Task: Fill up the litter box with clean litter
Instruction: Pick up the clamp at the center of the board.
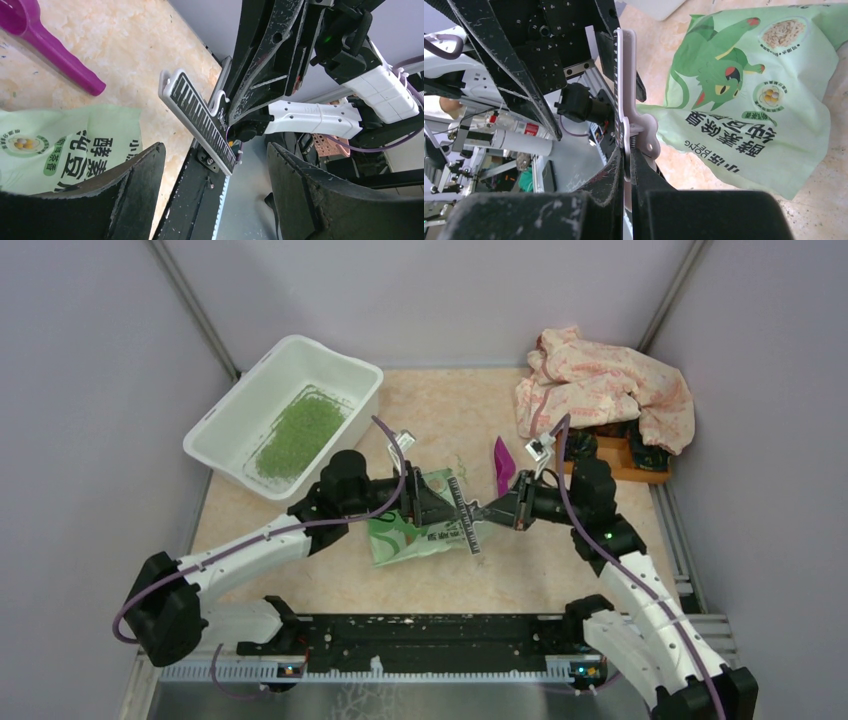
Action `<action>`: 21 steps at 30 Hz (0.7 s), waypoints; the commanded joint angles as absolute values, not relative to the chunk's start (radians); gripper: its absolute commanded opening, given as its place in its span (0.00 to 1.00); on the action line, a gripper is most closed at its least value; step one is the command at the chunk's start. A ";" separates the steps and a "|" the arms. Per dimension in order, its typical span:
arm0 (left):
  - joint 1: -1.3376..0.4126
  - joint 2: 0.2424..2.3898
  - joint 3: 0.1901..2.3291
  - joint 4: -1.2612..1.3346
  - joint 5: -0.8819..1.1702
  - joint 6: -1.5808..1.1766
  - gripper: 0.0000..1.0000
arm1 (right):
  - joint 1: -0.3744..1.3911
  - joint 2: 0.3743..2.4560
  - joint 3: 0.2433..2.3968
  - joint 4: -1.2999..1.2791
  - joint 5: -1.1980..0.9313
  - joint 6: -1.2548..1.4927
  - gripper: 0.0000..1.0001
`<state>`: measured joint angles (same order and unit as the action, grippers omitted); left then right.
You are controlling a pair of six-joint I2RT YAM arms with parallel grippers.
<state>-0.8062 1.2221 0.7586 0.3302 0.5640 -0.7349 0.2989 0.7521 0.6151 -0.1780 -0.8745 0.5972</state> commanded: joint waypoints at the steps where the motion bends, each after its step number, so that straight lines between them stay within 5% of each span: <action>1: -0.811 1.225 0.755 0.415 0.535 -0.707 0.80 | 0.319 0.753 0.625 -0.071 -0.910 0.627 0.00; 11: -0.812 1.240 0.739 0.480 0.499 -0.735 0.73 | 0.357 0.777 0.626 -0.052 -0.912 0.632 0.00; 16: -0.812 1.249 0.742 0.483 0.499 -0.735 0.36 | 0.364 0.779 0.625 -0.047 -0.925 0.635 0.00; 21: -0.812 1.253 0.742 0.493 0.509 -0.737 0.17 | 0.371 0.770 0.616 -0.040 -0.929 0.644 0.00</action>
<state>-0.8074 1.2465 0.7433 0.4522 0.5034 -0.7483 0.3534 0.7811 0.6102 -0.1101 -0.9001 0.6315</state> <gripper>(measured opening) 0.223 0.023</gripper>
